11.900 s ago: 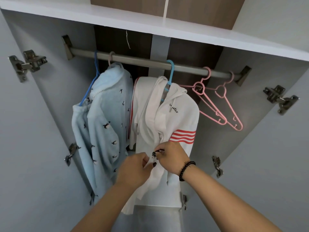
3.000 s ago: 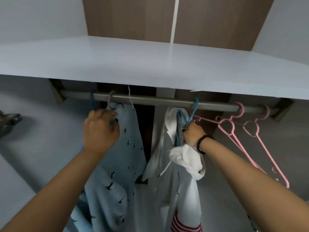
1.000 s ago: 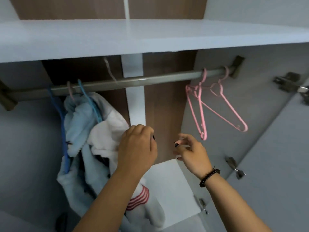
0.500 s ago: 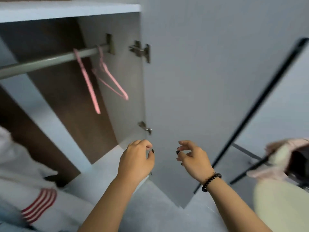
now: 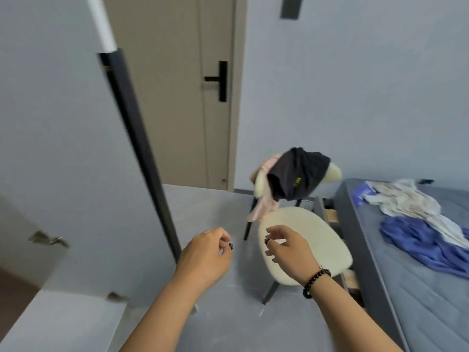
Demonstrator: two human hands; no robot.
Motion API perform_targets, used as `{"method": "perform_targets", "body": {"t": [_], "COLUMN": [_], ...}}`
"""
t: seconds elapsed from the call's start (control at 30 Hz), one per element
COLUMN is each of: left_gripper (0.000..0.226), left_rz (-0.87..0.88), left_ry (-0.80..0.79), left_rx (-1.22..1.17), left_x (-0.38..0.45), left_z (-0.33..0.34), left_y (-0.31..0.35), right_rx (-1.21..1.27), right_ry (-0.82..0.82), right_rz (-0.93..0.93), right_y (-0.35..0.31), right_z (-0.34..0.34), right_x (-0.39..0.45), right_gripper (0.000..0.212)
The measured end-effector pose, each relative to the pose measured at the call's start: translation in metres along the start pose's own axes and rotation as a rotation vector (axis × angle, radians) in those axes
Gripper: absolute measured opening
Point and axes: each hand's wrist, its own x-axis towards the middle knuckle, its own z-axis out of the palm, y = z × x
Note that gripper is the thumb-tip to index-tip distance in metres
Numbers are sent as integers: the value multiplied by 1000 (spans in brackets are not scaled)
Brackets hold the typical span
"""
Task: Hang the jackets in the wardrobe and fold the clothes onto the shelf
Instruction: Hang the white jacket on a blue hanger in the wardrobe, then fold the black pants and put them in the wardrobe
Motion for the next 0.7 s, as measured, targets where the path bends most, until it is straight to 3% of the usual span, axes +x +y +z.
{"method": "perform_targets", "body": {"t": [0.43,0.7], "left_gripper": [20,20], "left_rz": [203,319], "left_ry": [-352,-474], "left_rx": [-50,-31], "left_x": [113,191], "left_z": [89,139], "left_y": [79,130], "right_rx": [82,123], "right_ry": [249,384], "right_rz": [306,408], "right_y": [77,107], "right_z": [-82,-130], "right_x": [29,76], "right_gripper": [17,20]}}
